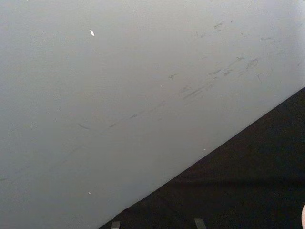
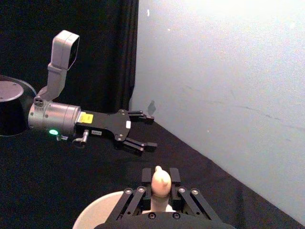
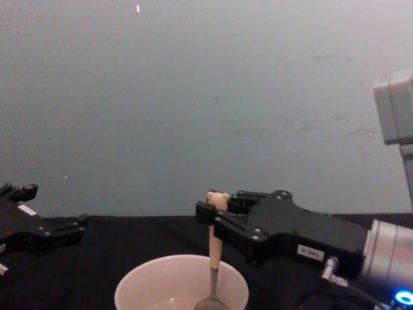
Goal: Pick up the stirring spoon with one hand, stir inside the cup, then place it back in its original position.
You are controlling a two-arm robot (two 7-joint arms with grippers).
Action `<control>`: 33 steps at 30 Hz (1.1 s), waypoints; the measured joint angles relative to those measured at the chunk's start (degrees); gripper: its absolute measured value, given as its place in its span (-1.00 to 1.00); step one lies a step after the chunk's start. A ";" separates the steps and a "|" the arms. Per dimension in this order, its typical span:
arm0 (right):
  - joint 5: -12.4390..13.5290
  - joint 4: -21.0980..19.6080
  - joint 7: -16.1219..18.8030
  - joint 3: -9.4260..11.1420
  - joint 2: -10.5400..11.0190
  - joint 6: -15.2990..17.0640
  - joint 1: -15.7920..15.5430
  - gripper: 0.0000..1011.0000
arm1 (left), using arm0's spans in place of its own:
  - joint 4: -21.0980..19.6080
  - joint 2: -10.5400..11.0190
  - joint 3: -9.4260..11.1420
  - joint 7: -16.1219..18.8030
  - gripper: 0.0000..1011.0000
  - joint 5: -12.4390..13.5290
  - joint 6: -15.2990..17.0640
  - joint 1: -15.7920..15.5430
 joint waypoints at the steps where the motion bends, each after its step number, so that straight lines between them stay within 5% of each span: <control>1: 0.04 -0.33 0.00 0.06 0.20 0.11 -0.22 -0.57 | 0.00 0.00 0.00 0.00 0.98 0.00 0.00 0.00; 17: 2.02 -5.00 2.06 -1.04 1.59 1.71 -2.95 -0.57 | 0.00 0.00 0.00 0.00 0.98 0.00 0.00 0.00; 33: 1.59 1.34 2.79 -3.20 -2.71 0.34 1.63 -0.57 | 0.00 0.00 0.00 0.00 0.98 0.00 0.00 0.00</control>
